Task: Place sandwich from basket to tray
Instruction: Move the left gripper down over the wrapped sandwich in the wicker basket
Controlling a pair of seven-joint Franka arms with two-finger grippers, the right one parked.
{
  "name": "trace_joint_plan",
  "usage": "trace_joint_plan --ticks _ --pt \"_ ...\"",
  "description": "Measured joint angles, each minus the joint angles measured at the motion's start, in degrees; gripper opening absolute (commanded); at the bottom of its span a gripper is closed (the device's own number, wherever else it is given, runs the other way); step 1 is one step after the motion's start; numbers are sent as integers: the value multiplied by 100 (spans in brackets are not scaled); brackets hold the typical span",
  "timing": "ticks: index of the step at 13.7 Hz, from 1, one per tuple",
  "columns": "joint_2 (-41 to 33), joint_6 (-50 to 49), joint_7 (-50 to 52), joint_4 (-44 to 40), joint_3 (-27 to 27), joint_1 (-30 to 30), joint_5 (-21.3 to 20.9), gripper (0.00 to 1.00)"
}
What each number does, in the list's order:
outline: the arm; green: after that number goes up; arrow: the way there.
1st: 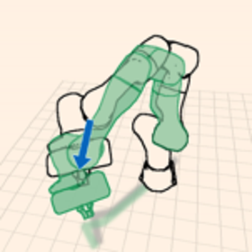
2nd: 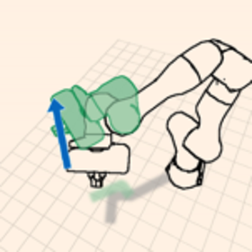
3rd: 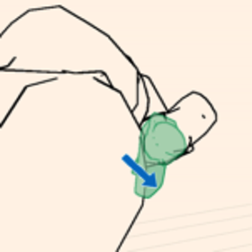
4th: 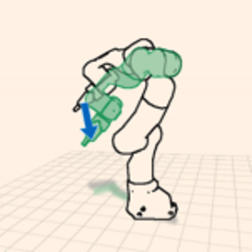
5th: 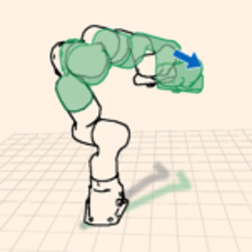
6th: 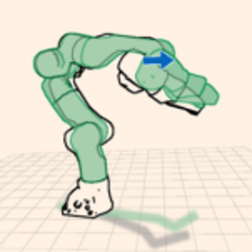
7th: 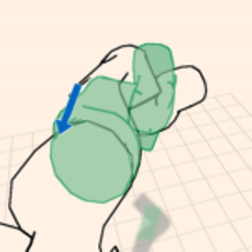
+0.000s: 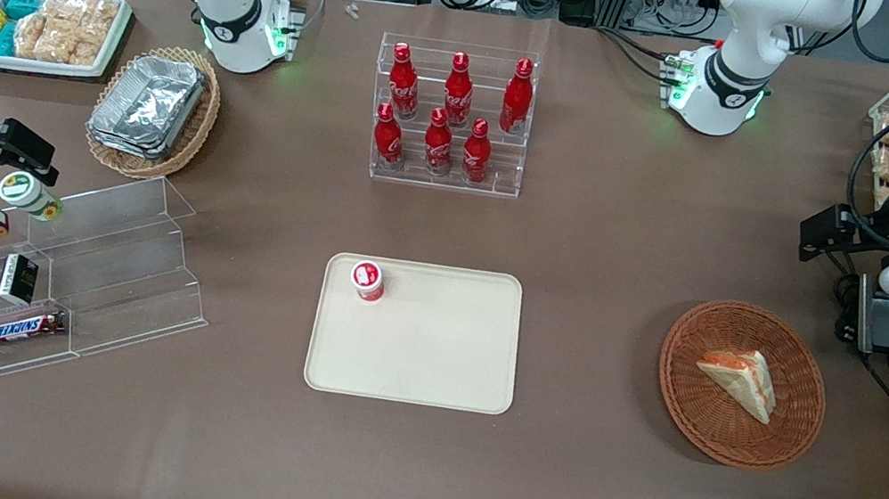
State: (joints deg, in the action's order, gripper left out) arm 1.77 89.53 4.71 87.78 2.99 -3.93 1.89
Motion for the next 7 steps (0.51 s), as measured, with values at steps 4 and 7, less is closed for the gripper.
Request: trace_joint_plan --ticks 4,7 --pt "4 -83 0 -38 -6 0 -1 100" --pt "4 -184 103 -40 -48 14 0 100"
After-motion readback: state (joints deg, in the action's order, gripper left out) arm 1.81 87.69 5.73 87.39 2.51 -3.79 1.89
